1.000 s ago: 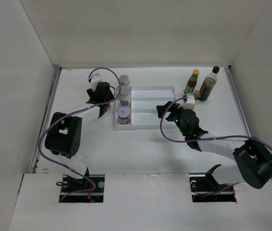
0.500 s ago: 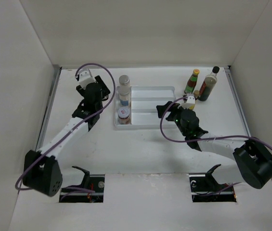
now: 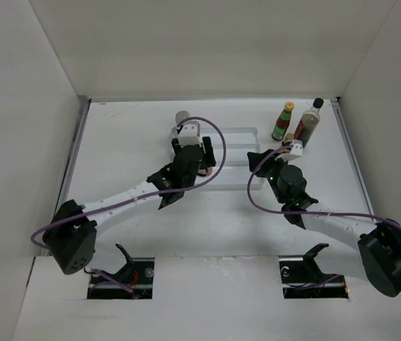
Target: Organize the condiment bottles
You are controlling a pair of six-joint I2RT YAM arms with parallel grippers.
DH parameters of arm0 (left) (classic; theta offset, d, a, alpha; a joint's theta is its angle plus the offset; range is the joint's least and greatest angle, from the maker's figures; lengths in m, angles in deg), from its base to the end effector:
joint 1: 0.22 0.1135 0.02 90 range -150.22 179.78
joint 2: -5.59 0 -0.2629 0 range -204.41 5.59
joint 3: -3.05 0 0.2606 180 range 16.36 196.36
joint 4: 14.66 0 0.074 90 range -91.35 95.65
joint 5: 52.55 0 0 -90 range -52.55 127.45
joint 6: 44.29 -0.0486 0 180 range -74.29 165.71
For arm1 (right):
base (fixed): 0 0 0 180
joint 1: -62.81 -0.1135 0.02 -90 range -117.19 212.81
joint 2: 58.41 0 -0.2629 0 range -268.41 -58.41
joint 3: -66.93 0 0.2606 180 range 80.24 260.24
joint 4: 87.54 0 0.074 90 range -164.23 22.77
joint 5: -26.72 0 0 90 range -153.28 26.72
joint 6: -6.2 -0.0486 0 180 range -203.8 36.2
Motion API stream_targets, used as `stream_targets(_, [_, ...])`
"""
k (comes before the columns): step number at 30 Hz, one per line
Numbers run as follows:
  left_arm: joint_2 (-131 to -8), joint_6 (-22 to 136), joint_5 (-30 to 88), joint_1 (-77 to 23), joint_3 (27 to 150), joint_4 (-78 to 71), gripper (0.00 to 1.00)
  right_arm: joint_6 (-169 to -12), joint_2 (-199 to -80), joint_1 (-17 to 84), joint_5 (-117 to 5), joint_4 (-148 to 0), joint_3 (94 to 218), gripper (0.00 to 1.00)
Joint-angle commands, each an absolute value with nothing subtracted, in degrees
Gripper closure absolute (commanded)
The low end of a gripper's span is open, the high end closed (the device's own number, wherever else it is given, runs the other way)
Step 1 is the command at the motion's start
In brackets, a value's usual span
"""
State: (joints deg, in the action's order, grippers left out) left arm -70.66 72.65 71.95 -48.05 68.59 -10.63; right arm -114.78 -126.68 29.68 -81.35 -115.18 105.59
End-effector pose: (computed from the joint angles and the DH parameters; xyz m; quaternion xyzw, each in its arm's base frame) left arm 0.2378 -0.2216 0.2914 -0.0409 0.7766 -0.1674 0.6059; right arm 0.2338 0.1346 0.2248 0.0958 0.7122 0.2685 0.6415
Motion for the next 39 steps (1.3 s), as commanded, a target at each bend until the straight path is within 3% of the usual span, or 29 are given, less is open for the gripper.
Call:
stream_targets(1, [-73.8,71.3,72.6,-49.0,71.1,-20.9,0.64,-116.4,-124.3,31.6,-82.6,-118.3,104.4,0.56])
stream_targets(13, [-86.2,70.0,72.8,-48.7,70.8,-23.6,0.63,-117.2,-125.7,32.2,-82.1,-118.4,104.7,0.42])
stream_targets(18, [-88.5,70.2,72.3,-49.7,70.3,-23.5,0.61,-117.2,-125.4,32.4,-82.1,-118.3,104.5,0.25])
stream_targets(25, [-87.8,70.7,73.4,-49.7,67.1,-23.8,0.38,-116.5,-124.9,33.0,-82.7,-117.6,104.6,0.13])
stream_targets(31, [-81.7,70.5,73.1,-50.0,63.3,-25.9,0.1,-116.0,-122.5,34.7,-84.7,-113.8,105.2,0.11])
stream_targets(35, [-74.4,70.1,69.2,-50.7,59.6,-28.8,0.03,-114.0,-118.5,36.3,-86.7,-105.5,108.8,0.15])
stream_targets(37, [-69.7,70.1,66.0,-50.8,57.3,-30.2,0.02,-112.7,-116.3,37.5,-87.3,-99.8,111.4,0.21])
stream_targets(39, [-64.3,70.1,64.6,-50.8,54.3,-31.8,0.01,-112.4,-114.9,39.6,-88.0,-94.7,113.8,0.36])
